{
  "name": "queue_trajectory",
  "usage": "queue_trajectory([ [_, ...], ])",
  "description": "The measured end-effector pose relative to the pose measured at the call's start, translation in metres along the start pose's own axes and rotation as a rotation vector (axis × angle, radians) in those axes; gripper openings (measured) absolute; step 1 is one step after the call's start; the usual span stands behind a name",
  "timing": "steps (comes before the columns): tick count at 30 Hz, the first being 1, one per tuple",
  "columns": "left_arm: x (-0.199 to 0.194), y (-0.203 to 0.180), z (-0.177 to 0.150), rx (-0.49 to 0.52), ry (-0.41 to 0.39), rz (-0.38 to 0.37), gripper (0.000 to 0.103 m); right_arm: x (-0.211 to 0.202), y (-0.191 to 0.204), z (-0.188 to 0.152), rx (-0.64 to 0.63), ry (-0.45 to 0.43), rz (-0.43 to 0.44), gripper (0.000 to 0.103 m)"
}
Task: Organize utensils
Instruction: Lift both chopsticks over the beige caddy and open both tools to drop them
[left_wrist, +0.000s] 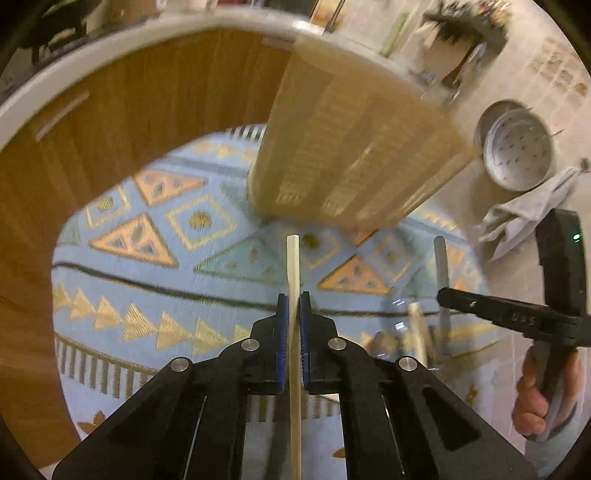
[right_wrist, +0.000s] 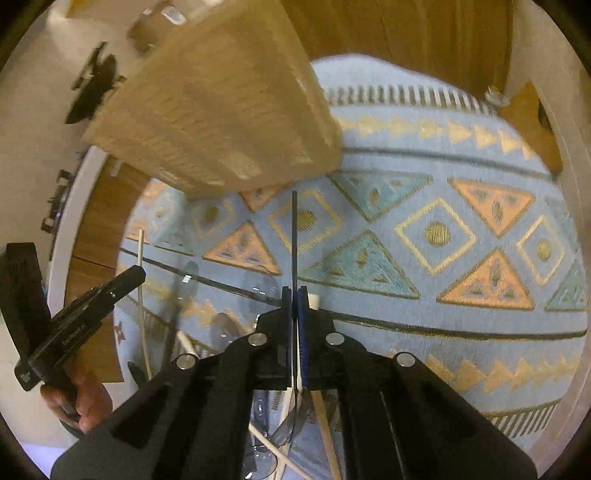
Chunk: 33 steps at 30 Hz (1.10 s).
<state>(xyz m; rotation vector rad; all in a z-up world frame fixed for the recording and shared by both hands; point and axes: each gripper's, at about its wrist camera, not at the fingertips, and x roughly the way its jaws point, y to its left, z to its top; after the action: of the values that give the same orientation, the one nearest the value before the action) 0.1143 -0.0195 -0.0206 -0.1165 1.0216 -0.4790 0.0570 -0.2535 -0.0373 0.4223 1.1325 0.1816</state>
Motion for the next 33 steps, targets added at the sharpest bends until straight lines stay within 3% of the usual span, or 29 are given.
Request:
queue_trajectory([
  [6,-0.09,-0.041,0.022,0.121,-0.342,-0.027,0.003,-0.071,0.03,0.001,-0.117,-0.224,0.093,0.002],
  [10,-0.14,-0.071,0.05,0.19,-0.561,-0.004,0.003,-0.129,0.051,0.016,-0.193,-0.464,0.123,0.002],
  [15,-0.146,-0.097,0.089,0.201,-0.773,-0.015,0.004,-0.166,0.064,0.052,-0.212,-0.704,0.053,0.002],
  [16,-0.139,-0.101,0.097,0.204,-0.821,0.026,0.004,-0.168,0.066,0.058,-0.218,-0.732,0.026,0.002],
  [20,-0.114,-0.099,0.119,0.173,-0.901,0.085,0.004,-0.154,0.072,0.085,-0.238,-0.813,-0.1,0.002],
  [22,-0.1,-0.092,0.126,0.15,-0.922,0.04,0.004,-0.142,0.071,0.093,-0.242,-0.841,-0.161,0.002],
  [24,-0.093,-0.075,0.128,0.146,-0.921,-0.057,0.004,-0.125,0.071,0.097,-0.25,-0.851,-0.202,0.002],
  [33,-0.057,-0.066,0.135,0.158,-0.915,0.074,0.004,-0.078,0.065,0.105,-0.283,-0.832,-0.256,0.002],
])
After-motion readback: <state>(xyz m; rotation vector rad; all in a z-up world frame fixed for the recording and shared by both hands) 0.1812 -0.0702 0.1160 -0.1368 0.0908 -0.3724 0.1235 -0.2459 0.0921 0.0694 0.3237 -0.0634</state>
